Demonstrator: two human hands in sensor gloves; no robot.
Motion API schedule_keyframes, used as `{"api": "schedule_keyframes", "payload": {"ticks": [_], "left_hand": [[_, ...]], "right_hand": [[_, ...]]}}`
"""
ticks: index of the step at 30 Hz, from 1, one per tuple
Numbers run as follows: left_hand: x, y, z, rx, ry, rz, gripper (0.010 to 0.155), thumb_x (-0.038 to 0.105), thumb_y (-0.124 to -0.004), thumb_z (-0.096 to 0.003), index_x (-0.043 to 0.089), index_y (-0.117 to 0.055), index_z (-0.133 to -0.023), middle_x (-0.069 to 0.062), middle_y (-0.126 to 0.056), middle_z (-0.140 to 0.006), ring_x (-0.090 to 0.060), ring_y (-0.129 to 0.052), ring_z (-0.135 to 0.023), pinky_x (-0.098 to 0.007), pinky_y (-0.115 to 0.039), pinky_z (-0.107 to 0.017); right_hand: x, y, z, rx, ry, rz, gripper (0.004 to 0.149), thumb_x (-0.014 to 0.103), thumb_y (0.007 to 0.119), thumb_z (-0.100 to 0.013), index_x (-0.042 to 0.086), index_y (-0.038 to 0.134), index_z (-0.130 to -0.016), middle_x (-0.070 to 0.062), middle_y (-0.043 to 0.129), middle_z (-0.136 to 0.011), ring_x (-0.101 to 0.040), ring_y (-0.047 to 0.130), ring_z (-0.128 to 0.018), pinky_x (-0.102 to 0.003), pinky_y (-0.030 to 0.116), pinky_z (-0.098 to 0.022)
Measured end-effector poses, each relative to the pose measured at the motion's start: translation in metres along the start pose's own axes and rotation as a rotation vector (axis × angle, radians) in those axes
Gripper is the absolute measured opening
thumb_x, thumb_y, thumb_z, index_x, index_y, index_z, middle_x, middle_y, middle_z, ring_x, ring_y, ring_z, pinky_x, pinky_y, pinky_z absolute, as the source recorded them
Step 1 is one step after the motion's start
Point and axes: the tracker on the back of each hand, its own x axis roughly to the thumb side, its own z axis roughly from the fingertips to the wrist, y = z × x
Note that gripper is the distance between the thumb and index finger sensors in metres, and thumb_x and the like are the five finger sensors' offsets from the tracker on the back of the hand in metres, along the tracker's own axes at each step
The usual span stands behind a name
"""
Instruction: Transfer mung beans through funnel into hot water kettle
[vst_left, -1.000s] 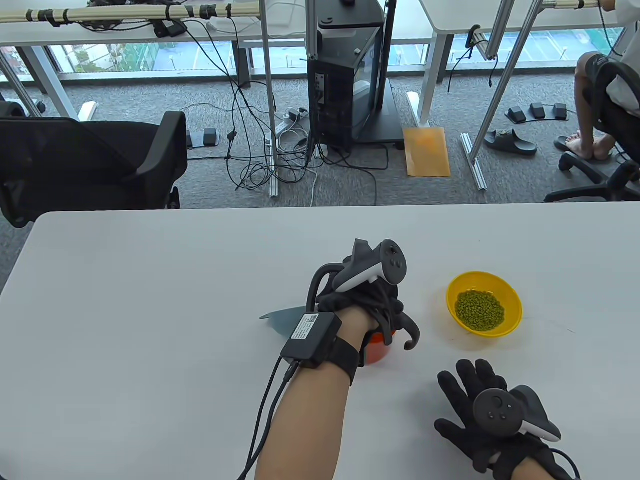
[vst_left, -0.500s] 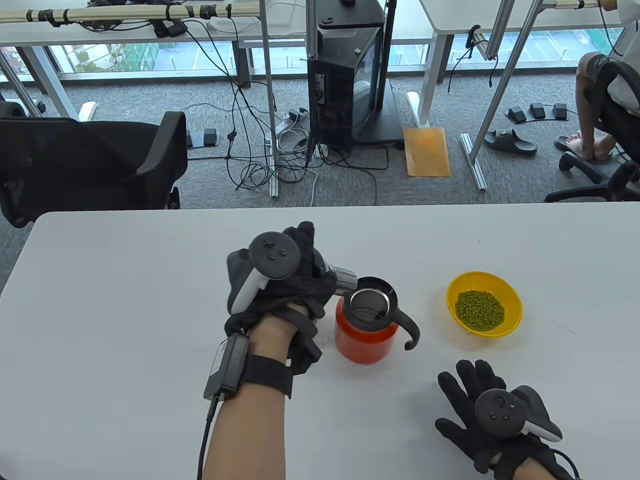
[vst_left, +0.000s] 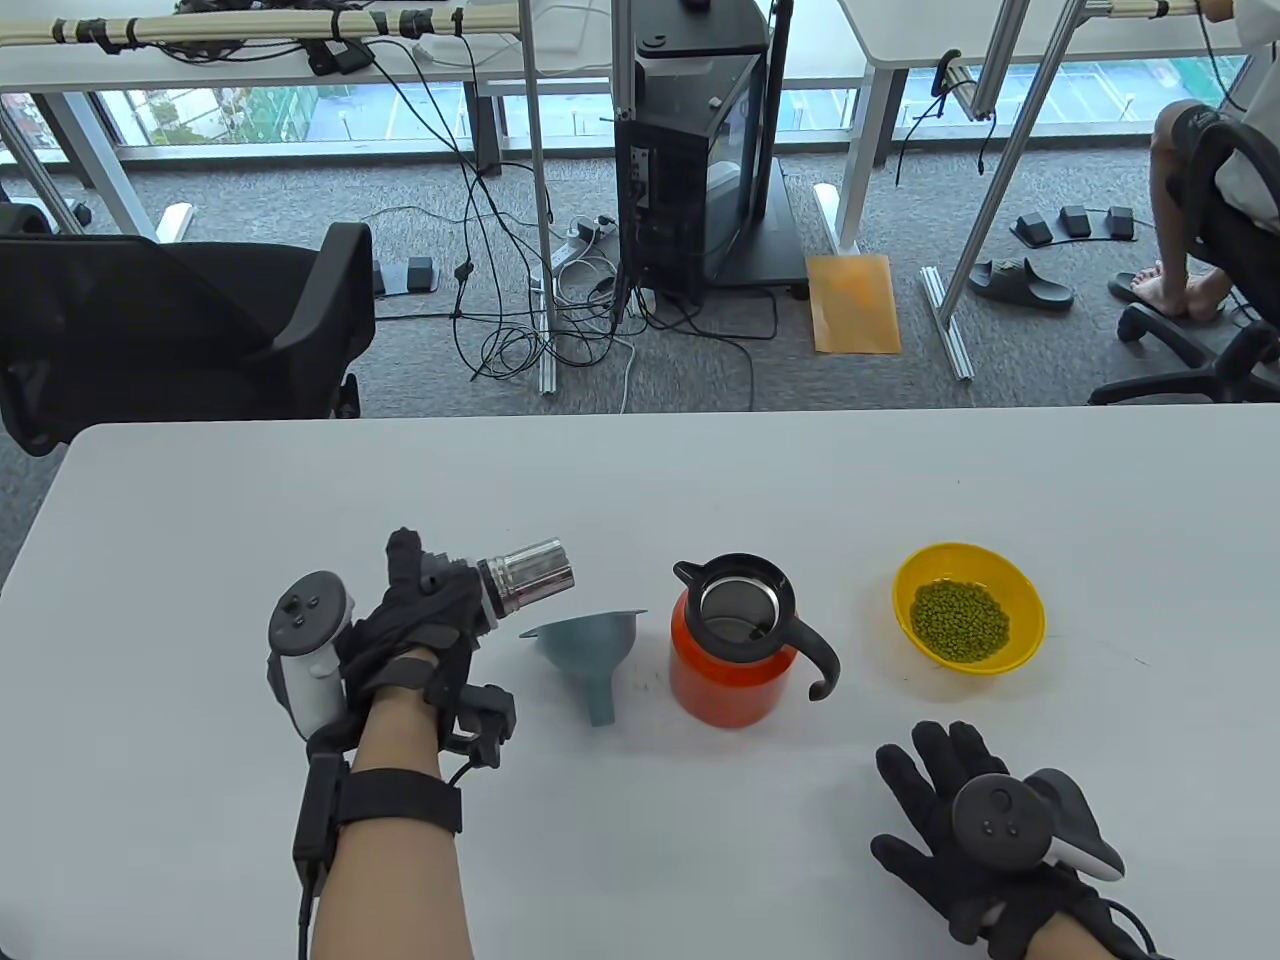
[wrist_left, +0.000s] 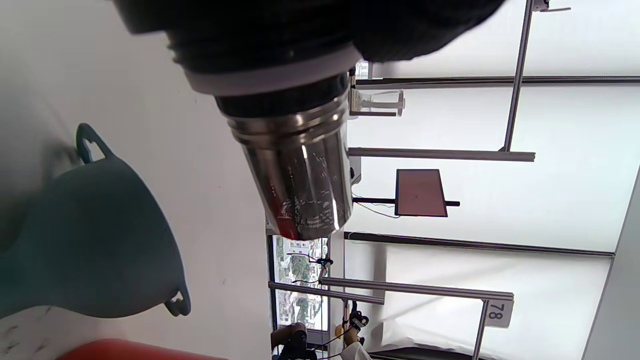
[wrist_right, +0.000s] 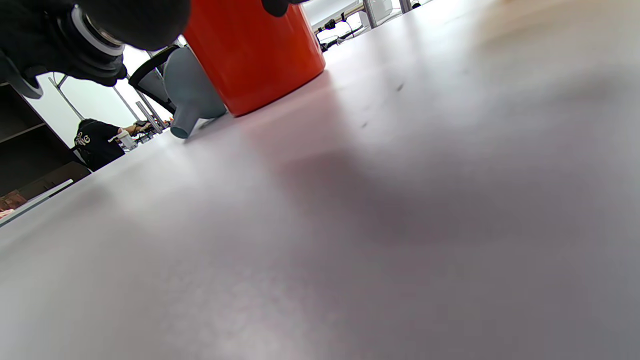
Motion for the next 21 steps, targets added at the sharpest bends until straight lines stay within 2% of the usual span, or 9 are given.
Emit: {"api": "schedule_keyframes", "payload": {"ticks": [3,7,13,18,21], "left_hand": [[-0.026,0.022,0.003,0.057,0.018,0.093,0.086,0.037,-0.074,-0.0470,0.020,-0.013,-0.105,-0.020,-0.019,-0.111,-0.053,-0.030,-0.106,-0.066,-0.044,-0.073],[-0.057,0.041,0.008,0.124,0.050,0.184,0.088,0.038,-0.075,-0.0469,0.020,-0.011,-0.105,-0.019,-0.023,-0.112,-0.052,-0.035,-0.106,-0.066,-0.048,-0.073],[-0.092,0.057,0.011,0.157,0.062,0.260,0.087,0.037,-0.076,-0.0464,0.020,-0.014,-0.105,-0.019,-0.028,-0.111,-0.054,-0.044,-0.104,-0.065,-0.056,-0.072],[-0.111,0.064,0.013,0.241,0.123,0.227,0.081,0.034,-0.082,-0.0462,0.018,-0.026,-0.103,-0.018,-0.040,-0.108,-0.053,-0.057,-0.101,-0.062,-0.065,-0.070],[-0.115,0.066,0.014,0.264,0.100,0.241,0.084,0.034,-0.085,-0.0454,0.017,-0.025,-0.103,-0.018,-0.043,-0.106,-0.049,-0.064,-0.099,-0.058,-0.070,-0.069]], "right_hand": [[0.000,0.001,0.000,0.009,0.002,-0.003,0.087,0.058,0.060,-0.054,0.008,0.018,-0.112,-0.030,-0.006,-0.102,-0.059,-0.012,-0.083,-0.078,0.011,-0.054],[0.001,0.001,0.000,0.020,-0.010,-0.021,0.088,0.059,0.059,-0.054,0.007,0.018,-0.112,-0.030,-0.006,-0.102,-0.060,-0.009,-0.085,-0.078,0.011,-0.054],[0.001,0.002,-0.001,0.016,-0.014,-0.013,0.088,0.059,0.059,-0.054,0.007,0.018,-0.112,-0.030,-0.006,-0.102,-0.059,-0.009,-0.085,-0.078,0.011,-0.054],[0.001,0.004,-0.003,0.027,-0.014,-0.008,0.087,0.059,0.060,-0.054,0.007,0.018,-0.112,-0.030,-0.006,-0.102,-0.059,-0.009,-0.085,-0.078,0.011,-0.054],[0.002,0.004,-0.003,0.027,-0.013,-0.006,0.088,0.058,0.060,-0.054,0.007,0.018,-0.112,-0.031,-0.006,-0.102,-0.059,-0.009,-0.085,-0.078,0.011,-0.054]]}}
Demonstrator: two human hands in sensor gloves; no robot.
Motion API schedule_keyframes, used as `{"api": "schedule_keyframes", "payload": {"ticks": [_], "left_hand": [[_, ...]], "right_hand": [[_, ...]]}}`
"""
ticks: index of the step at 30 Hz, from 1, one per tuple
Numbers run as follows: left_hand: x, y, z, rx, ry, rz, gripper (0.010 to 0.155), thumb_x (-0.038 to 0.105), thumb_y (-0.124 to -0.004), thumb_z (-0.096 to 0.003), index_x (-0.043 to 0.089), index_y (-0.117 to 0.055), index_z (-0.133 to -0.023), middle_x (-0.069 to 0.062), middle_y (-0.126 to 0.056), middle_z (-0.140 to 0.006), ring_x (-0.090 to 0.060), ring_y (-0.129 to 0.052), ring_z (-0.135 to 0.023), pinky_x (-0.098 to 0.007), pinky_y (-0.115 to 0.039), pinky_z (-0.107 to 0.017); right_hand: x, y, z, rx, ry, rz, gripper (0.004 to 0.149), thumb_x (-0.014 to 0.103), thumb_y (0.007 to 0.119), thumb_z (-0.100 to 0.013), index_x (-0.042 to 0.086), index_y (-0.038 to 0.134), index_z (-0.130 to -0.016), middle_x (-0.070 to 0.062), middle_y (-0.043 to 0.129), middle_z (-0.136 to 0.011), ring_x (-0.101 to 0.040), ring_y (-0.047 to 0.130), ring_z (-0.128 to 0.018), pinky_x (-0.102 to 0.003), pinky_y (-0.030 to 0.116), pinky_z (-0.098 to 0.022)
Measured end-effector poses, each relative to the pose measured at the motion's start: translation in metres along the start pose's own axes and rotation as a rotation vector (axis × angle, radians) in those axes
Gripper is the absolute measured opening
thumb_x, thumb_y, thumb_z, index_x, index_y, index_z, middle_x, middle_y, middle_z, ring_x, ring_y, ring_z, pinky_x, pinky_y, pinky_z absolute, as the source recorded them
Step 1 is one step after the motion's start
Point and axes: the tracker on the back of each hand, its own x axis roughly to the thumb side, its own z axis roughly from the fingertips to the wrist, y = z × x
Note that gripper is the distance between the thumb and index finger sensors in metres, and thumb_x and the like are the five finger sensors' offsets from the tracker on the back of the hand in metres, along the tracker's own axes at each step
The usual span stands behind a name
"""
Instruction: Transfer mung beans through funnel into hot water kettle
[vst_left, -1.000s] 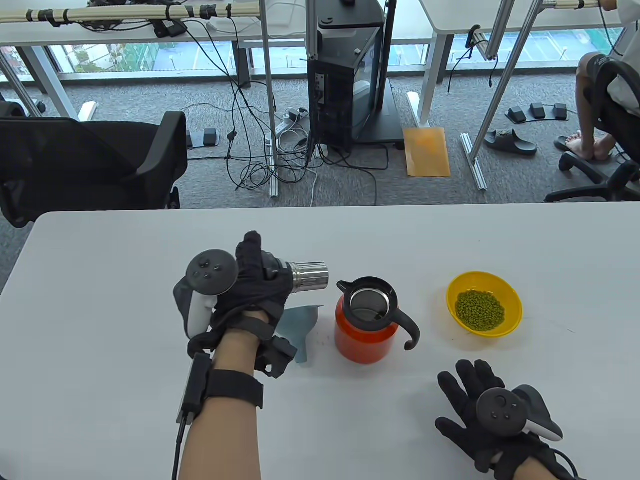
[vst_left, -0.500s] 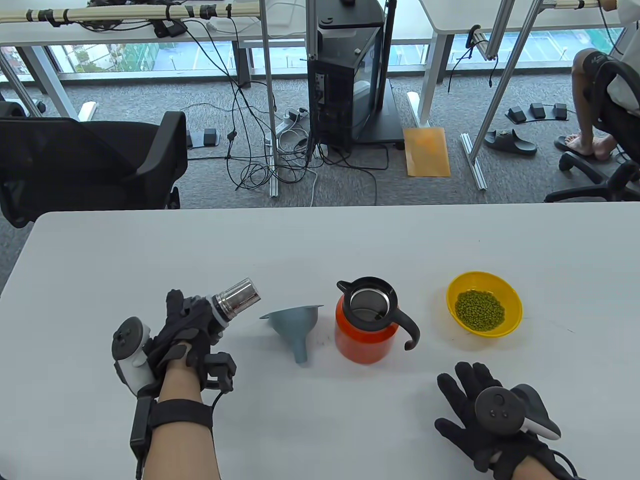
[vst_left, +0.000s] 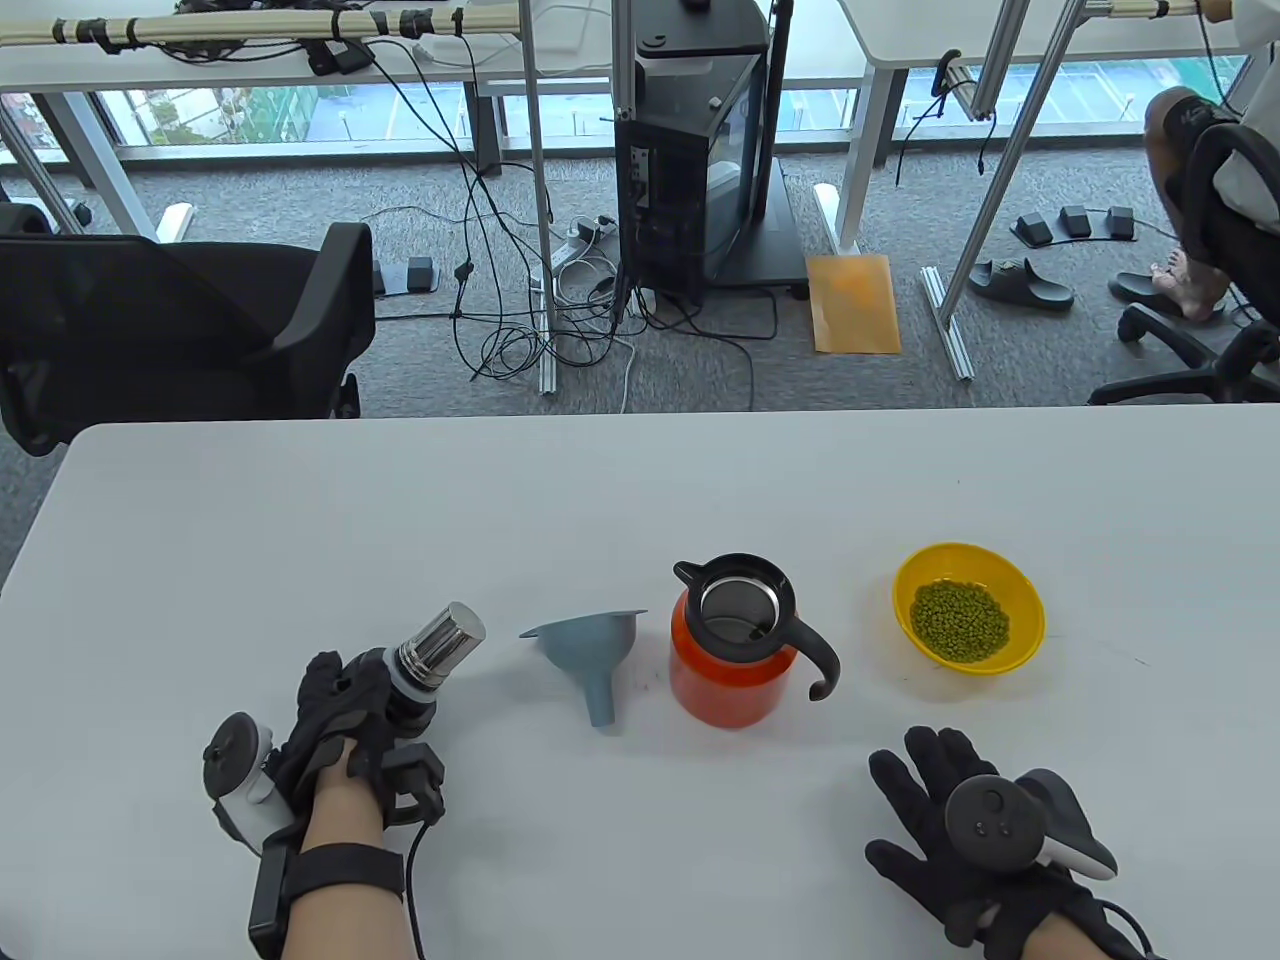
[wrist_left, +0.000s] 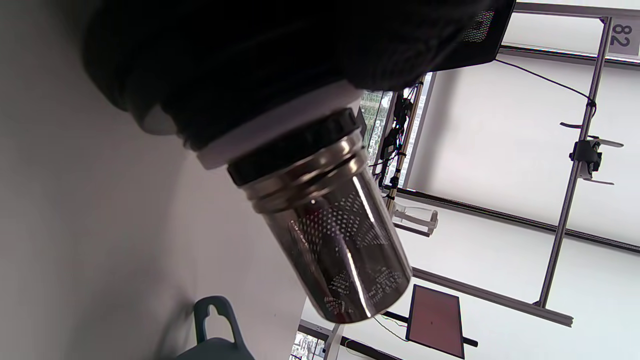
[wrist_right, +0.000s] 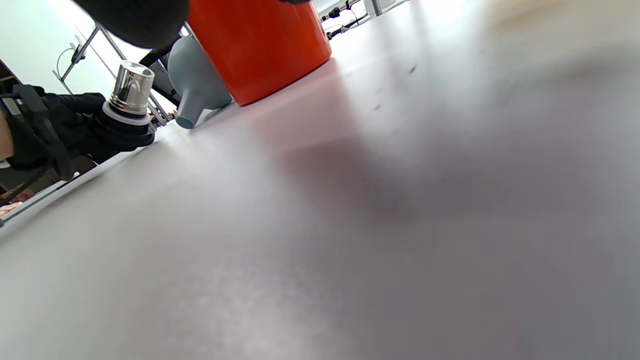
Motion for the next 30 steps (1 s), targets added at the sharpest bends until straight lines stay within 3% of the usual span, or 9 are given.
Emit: {"api": "schedule_keyframes", "payload": {"ticks": [4,7,10,15,20,25,30], "left_hand": [[0.001,0.009,0.002,0.057,-0.014,-0.020,0.088,0.033,-0.086,-0.0450,0.017,-0.021,-0.102,-0.017,-0.041,-0.106,-0.043,-0.070,-0.097,-0.052,-0.075,-0.067],[0.004,0.015,0.004,0.084,-0.021,-0.019,0.091,0.030,-0.084,-0.0456,0.018,-0.014,-0.102,-0.017,-0.033,-0.107,-0.042,-0.065,-0.098,-0.051,-0.071,-0.068],[0.007,0.021,0.006,0.104,-0.027,-0.058,0.092,0.030,-0.084,-0.0459,0.018,-0.013,-0.102,-0.017,-0.027,-0.108,-0.046,-0.053,-0.101,-0.055,-0.063,-0.071],[0.012,0.028,0.011,0.138,-0.043,-0.154,0.090,0.034,-0.086,-0.0456,0.021,-0.018,-0.104,-0.014,-0.022,-0.110,-0.050,-0.021,-0.101,-0.060,-0.036,-0.074],[0.015,0.033,0.017,0.146,-0.048,-0.137,0.087,0.035,-0.085,-0.0461,0.021,-0.021,-0.104,-0.014,-0.023,-0.110,-0.049,-0.018,-0.101,-0.061,-0.031,-0.073],[0.037,0.029,0.026,0.129,-0.087,-0.223,0.083,0.038,-0.083,-0.0461,0.021,-0.027,-0.105,-0.014,-0.022,-0.111,-0.048,-0.017,-0.102,-0.063,-0.027,-0.072],[0.077,0.011,0.038,0.093,-0.156,-0.344,0.082,0.041,-0.083,-0.0464,0.021,-0.031,-0.106,-0.013,-0.021,-0.111,-0.047,-0.014,-0.102,-0.064,-0.022,-0.071]], "right_hand": [[0.000,0.001,0.000,0.003,0.001,-0.002,0.087,0.058,0.060,-0.054,0.007,0.019,-0.112,-0.030,-0.006,-0.102,-0.060,-0.009,-0.085,-0.078,0.011,-0.054],[0.000,0.001,0.000,0.007,0.001,-0.005,0.087,0.058,0.060,-0.054,0.007,0.018,-0.112,-0.030,-0.006,-0.102,-0.060,-0.009,-0.085,-0.078,0.012,-0.054],[0.000,0.001,0.000,0.011,0.000,-0.008,0.087,0.058,0.060,-0.054,0.007,0.019,-0.112,-0.030,-0.006,-0.102,-0.060,-0.009,-0.085,-0.078,0.012,-0.054],[0.000,0.002,-0.001,0.014,-0.008,-0.009,0.087,0.059,0.060,-0.054,0.007,0.019,-0.112,-0.030,-0.006,-0.102,-0.059,-0.010,-0.084,-0.078,0.012,-0.054],[0.001,0.002,-0.001,0.017,-0.010,-0.006,0.087,0.058,0.060,-0.054,0.007,0.020,-0.112,-0.030,-0.007,-0.102,-0.059,-0.011,-0.084,-0.078,0.012,-0.054],[0.001,0.002,-0.001,0.010,-0.015,-0.006,0.087,0.058,0.060,-0.054,0.007,0.021,-0.112,-0.030,-0.006,-0.102,-0.059,-0.011,-0.084,-0.078,0.011,-0.054],[0.001,0.001,0.000,0.005,-0.017,-0.002,0.087,0.058,0.060,-0.054,0.007,0.021,-0.112,-0.030,-0.006,-0.102,-0.059,-0.011,-0.084,-0.078,0.011,-0.054]]}}
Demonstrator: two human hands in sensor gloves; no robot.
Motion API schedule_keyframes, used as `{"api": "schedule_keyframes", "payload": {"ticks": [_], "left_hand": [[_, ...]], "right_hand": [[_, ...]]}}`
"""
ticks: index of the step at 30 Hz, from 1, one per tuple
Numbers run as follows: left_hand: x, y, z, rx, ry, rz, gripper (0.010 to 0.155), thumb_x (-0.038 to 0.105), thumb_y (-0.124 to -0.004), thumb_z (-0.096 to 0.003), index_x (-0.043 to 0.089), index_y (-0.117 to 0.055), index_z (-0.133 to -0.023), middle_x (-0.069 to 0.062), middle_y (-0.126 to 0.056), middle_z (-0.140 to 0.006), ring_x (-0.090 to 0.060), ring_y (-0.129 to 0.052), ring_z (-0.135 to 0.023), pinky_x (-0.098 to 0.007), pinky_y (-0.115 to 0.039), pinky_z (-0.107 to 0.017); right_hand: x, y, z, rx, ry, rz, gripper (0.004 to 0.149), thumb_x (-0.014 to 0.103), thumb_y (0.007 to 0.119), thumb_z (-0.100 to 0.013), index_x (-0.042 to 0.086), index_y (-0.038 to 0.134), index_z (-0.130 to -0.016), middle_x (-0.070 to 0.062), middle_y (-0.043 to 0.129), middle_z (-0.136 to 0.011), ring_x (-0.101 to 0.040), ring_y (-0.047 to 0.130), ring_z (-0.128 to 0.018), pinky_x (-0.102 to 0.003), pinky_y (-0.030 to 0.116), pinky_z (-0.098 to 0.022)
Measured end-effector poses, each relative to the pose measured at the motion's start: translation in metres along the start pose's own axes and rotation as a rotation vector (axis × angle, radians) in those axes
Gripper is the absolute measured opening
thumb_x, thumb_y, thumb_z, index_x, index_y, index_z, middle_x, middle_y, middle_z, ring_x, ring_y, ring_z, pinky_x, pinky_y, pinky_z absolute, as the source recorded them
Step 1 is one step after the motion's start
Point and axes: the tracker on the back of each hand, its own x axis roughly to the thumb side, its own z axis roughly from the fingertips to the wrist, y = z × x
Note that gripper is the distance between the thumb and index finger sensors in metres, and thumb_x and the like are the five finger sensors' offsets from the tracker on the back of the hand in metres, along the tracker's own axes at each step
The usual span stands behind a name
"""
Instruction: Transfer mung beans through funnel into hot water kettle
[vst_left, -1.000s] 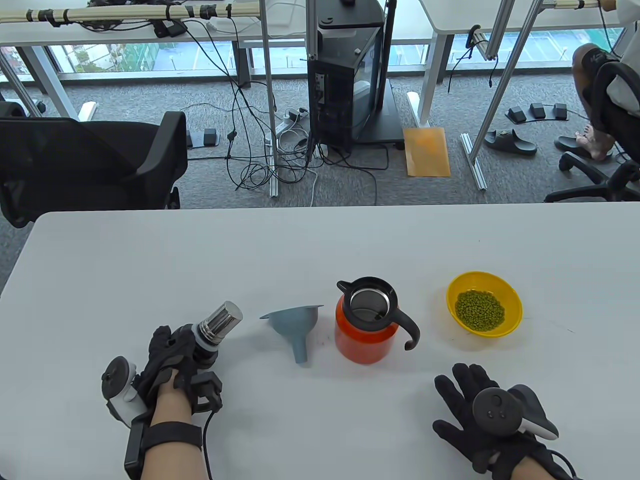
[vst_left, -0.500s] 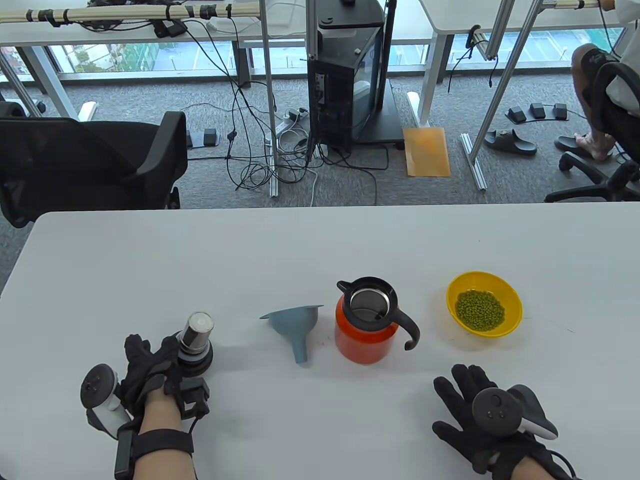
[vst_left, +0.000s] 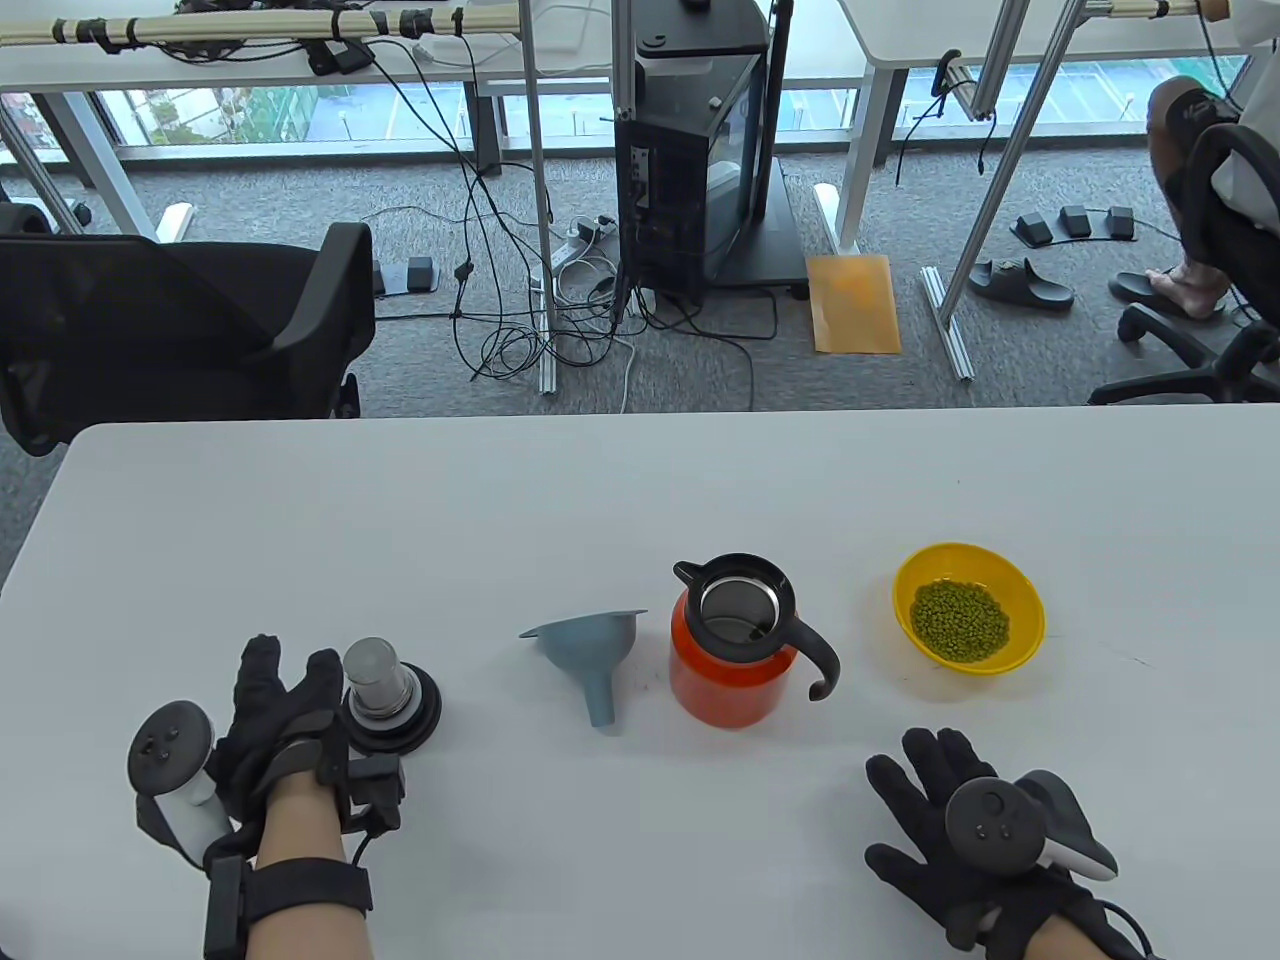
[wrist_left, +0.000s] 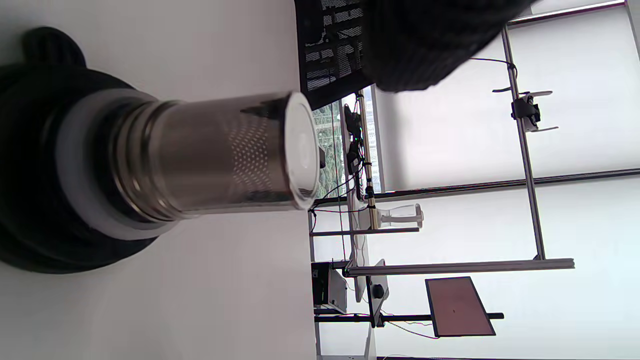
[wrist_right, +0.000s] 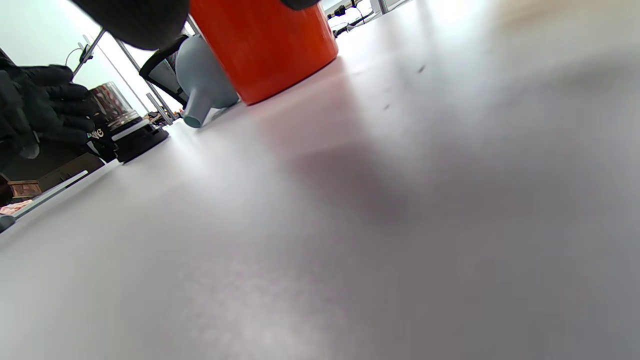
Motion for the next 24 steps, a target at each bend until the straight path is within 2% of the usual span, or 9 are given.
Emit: {"api": "schedule_keyframes", "payload": {"ticks": [6,11,16,24], "left_hand": [[0.060,-0.023,0.008,-0.079,-0.114,-0.256,0.079,0.043,-0.083,-0.0461,0.021,-0.037,-0.107,-0.013,-0.025,-0.113,-0.048,-0.015,-0.103,-0.065,-0.019,-0.070],[0.089,-0.056,0.011,-0.149,-0.175,-0.406,0.077,0.043,-0.083,-0.0460,0.021,-0.041,-0.107,-0.013,-0.027,-0.113,-0.047,-0.016,-0.103,-0.065,-0.019,-0.071],[0.098,-0.097,0.009,-0.237,-0.214,-0.558,0.075,0.041,-0.084,-0.0452,0.023,-0.046,-0.106,-0.013,-0.033,-0.113,-0.047,-0.020,-0.104,-0.066,-0.019,-0.070],[0.081,-0.168,-0.006,-0.361,-0.221,-0.720,0.068,0.039,-0.084,-0.0450,0.027,-0.053,-0.105,-0.009,-0.039,-0.114,-0.046,-0.022,-0.105,-0.067,-0.018,-0.070]], "right_hand": [[-0.001,-0.001,0.001,-0.005,0.002,-0.007,0.087,0.058,0.060,-0.054,0.007,0.022,-0.112,-0.030,-0.006,-0.102,-0.059,-0.011,-0.084,-0.078,0.011,-0.054],[-0.002,-0.002,0.002,-0.012,0.003,-0.014,0.086,0.058,0.061,-0.054,0.007,0.022,-0.112,-0.030,-0.005,-0.103,-0.059,-0.011,-0.084,-0.078,0.011,-0.054],[-0.003,-0.003,0.002,-0.023,0.001,-0.025,0.086,0.058,0.061,-0.054,0.007,0.022,-0.113,-0.030,-0.005,-0.103,-0.059,-0.011,-0.084,-0.078,0.011,-0.054],[-0.004,-0.004,0.002,-0.025,-0.011,-0.037,0.086,0.058,0.061,-0.054,0.007,0.022,-0.113,-0.030,-0.005,-0.103,-0.059,-0.011,-0.084,-0.078,0.011,-0.054]]}}
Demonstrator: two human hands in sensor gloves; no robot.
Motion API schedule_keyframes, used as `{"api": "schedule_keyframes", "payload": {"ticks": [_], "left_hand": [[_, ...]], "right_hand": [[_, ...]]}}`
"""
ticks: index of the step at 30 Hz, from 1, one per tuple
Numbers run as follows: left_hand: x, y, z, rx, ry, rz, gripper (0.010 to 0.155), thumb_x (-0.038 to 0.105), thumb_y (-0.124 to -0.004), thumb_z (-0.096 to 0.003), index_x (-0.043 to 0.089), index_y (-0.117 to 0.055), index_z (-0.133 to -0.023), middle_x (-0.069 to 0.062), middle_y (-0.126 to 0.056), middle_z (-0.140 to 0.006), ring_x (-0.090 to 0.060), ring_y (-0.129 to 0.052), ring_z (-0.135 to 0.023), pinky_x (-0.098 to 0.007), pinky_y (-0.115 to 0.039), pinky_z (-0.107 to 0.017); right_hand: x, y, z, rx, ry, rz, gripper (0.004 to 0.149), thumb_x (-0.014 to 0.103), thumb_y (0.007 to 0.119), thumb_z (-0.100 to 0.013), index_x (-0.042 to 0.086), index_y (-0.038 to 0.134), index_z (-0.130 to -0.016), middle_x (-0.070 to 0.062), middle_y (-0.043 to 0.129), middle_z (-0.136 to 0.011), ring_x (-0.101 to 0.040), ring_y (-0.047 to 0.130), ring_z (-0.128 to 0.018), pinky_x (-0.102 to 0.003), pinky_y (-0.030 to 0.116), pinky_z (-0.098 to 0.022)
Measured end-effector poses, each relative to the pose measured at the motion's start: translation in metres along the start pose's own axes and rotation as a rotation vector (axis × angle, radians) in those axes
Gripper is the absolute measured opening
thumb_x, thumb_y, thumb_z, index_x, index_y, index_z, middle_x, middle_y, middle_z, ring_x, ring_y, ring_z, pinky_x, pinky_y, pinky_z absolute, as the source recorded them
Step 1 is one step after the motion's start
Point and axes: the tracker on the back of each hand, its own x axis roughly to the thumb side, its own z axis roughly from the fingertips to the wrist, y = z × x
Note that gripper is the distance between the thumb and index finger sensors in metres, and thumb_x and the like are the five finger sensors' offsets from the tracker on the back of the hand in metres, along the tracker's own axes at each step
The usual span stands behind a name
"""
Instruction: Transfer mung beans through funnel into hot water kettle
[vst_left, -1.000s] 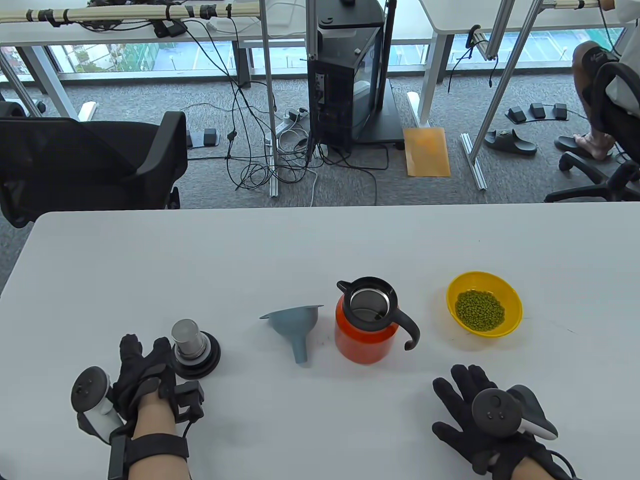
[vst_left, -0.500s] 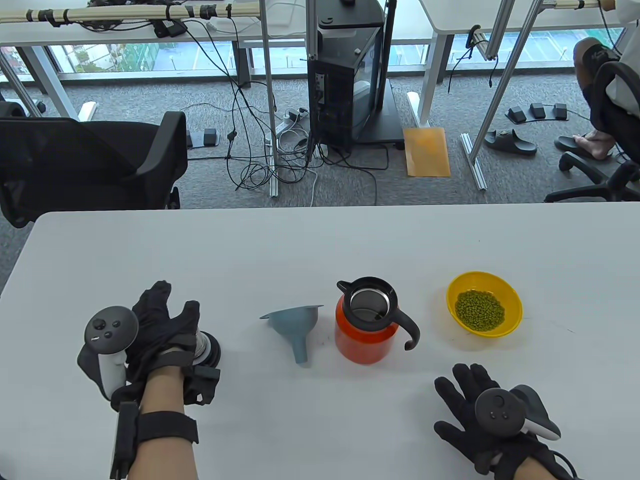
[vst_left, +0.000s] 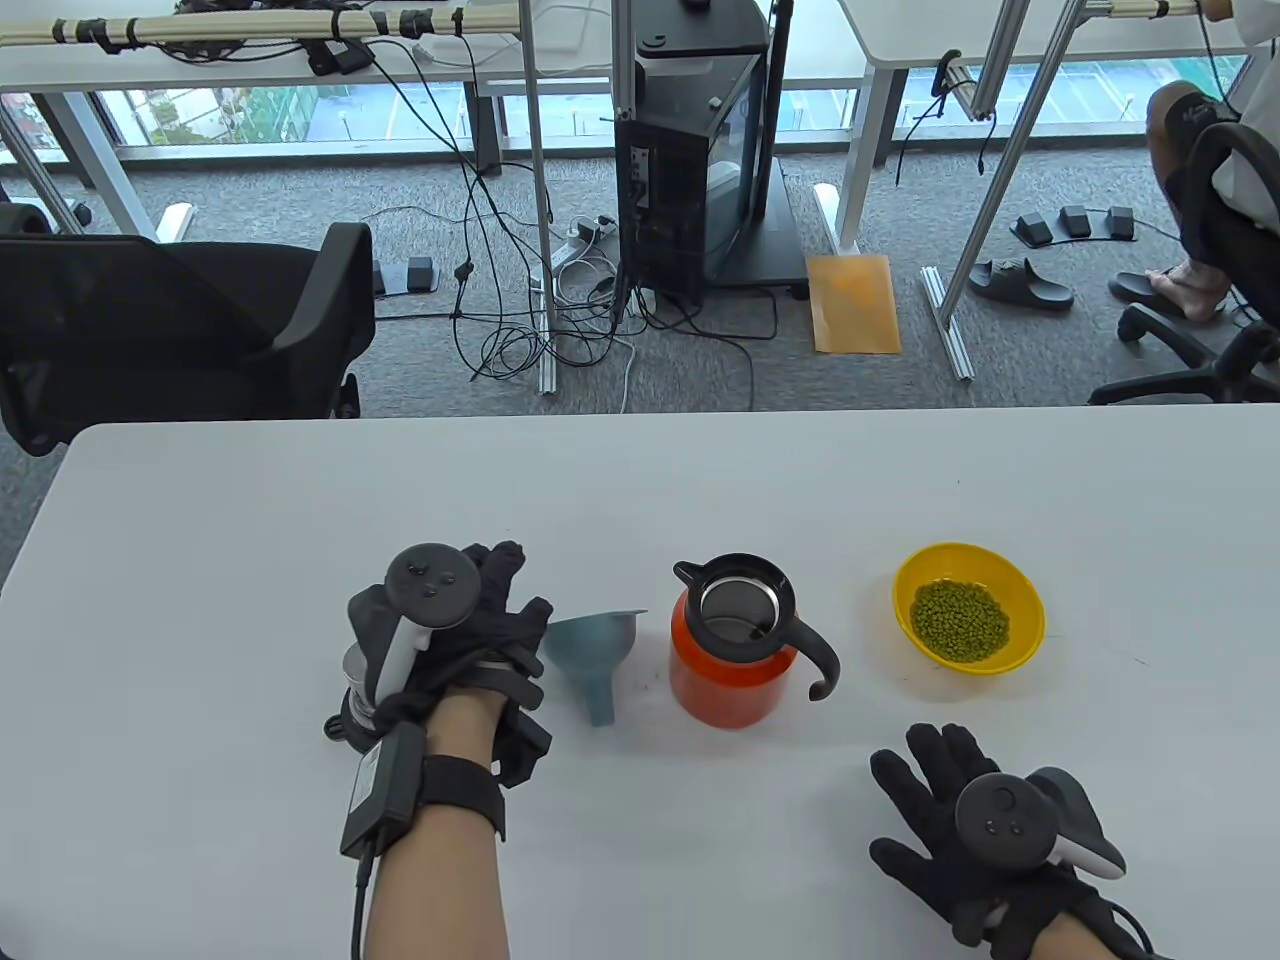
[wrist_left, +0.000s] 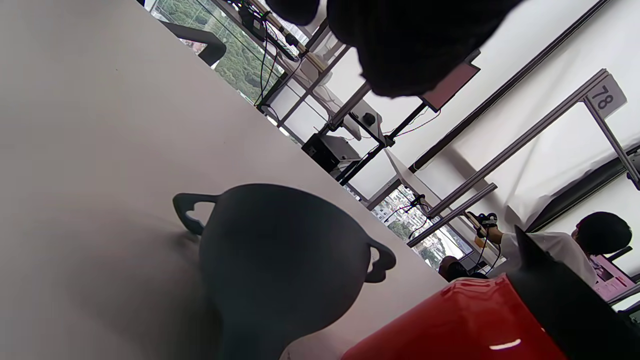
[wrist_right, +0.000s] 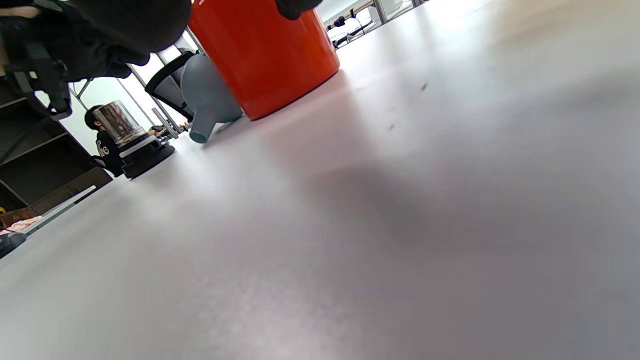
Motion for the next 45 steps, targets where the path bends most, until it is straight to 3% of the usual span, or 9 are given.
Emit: {"api": "schedule_keyframes", "payload": {"ticks": [9,16,21,26,32,45], "left_hand": [[0.021,-0.059,-0.034,-0.179,-0.016,-0.088,0.065,0.039,-0.081,-0.0451,0.031,-0.055,-0.104,-0.006,-0.041,-0.114,-0.043,-0.022,-0.106,-0.068,-0.016,-0.070],[0.015,-0.084,-0.045,-0.226,0.008,-0.142,0.068,0.037,-0.078,-0.0442,0.028,-0.047,-0.104,-0.007,-0.048,-0.111,-0.042,-0.030,-0.106,-0.065,-0.022,-0.072],[0.016,-0.087,-0.046,-0.202,0.028,-0.227,0.059,0.045,-0.080,-0.0424,0.029,-0.059,-0.096,-0.007,-0.058,-0.104,-0.042,-0.040,-0.103,-0.061,-0.028,-0.073],[0.017,-0.081,-0.042,-0.199,0.048,-0.236,0.049,0.044,-0.079,-0.0420,0.025,-0.067,-0.086,-0.008,-0.067,-0.097,-0.042,-0.050,-0.101,-0.063,-0.034,-0.073],[0.025,-0.057,-0.028,-0.201,0.052,-0.265,0.045,0.042,-0.077,-0.0432,0.025,-0.070,-0.084,-0.006,-0.073,-0.095,-0.041,-0.060,-0.099,-0.063,-0.043,-0.075],[0.095,0.005,0.007,0.034,-0.123,-0.328,0.047,0.036,-0.077,-0.0443,0.024,-0.064,-0.088,-0.007,-0.064,-0.101,-0.040,-0.057,-0.101,-0.064,-0.046,-0.074]], "right_hand": [[-0.002,0.000,0.000,0.001,0.004,-0.009,0.086,0.058,0.061,-0.054,0.007,0.023,-0.113,-0.030,-0.004,-0.103,-0.059,-0.011,-0.085,-0.078,0.011,-0.054],[-0.002,0.000,0.000,0.005,0.011,-0.003,0.086,0.058,0.061,-0.054,0.007,0.023,-0.113,-0.030,-0.004,-0.103,-0.059,-0.010,-0.085,-0.078,0.011,-0.054],[-0.003,0.000,0.000,0.008,0.016,-0.003,0.086,0.057,0.061,-0.054,0.007,0.023,-0.113,-0.030,-0.004,-0.103,-0.059,-0.010,-0.084,-0.078,0.011,-0.054],[-0.002,0.000,0.000,0.005,0.013,-0.001,0.086,0.057,0.061,-0.054,0.006,0.024,-0.113,-0.030,-0.004,-0.103,-0.059,-0.010,-0.085,-0.078,0.011,-0.054],[-0.002,0.000,0.000,0.008,0.015,0.000,0.086,0.057,0.061,-0.054,0.006,0.024,-0.112,-0.030,-0.003,-0.103,-0.059,-0.010,-0.085,-0.078,0.011,-0.054],[-0.004,0.003,-0.003,0.020,0.022,-0.001,0.085,0.057,0.061,-0.054,0.006,0.025,-0.113,-0.031,-0.003,-0.103,-0.059,-0.010,-0.085,-0.078,0.011,-0.054]]}}
